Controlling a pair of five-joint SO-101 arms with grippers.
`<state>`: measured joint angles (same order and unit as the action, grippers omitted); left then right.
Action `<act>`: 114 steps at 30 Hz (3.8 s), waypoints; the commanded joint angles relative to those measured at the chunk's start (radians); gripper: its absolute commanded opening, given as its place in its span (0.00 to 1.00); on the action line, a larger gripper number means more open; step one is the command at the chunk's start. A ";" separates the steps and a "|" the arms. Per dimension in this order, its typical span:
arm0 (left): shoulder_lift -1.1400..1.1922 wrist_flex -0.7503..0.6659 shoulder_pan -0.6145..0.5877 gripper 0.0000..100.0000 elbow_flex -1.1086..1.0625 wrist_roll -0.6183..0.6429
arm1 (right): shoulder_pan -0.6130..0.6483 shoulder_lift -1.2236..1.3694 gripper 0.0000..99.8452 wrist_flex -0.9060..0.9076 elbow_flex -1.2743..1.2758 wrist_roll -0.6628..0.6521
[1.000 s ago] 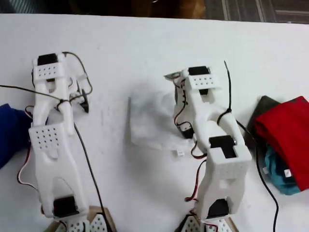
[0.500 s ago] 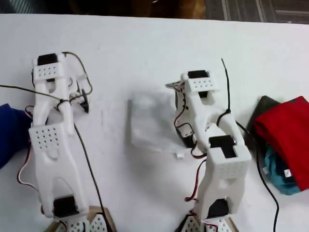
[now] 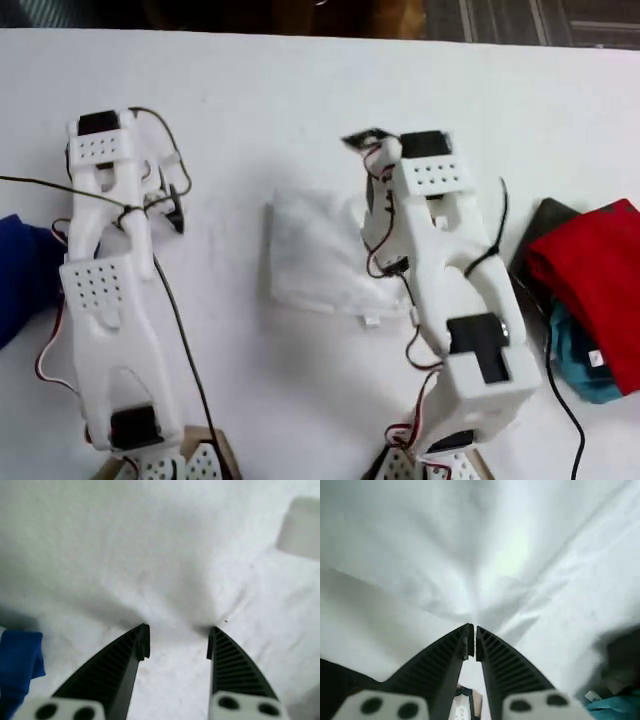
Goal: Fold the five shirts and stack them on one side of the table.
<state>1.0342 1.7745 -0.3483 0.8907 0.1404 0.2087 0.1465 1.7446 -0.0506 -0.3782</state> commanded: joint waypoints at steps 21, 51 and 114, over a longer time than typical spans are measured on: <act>0.008 0.000 -0.005 0.19 -0.004 -0.006 | -0.113 0.713 0.02 -0.042 -0.939 -0.064; 0.008 0.002 -0.005 0.19 -0.005 -0.006 | -0.189 0.358 0.13 0.027 -0.646 -0.068; 0.008 0.000 0.008 0.19 -0.001 -0.006 | 0.036 0.579 0.02 -0.024 -0.376 0.132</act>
<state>1.0342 1.7745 -0.3452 0.8907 0.1404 0.2302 0.7234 1.7261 -0.3851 -0.2524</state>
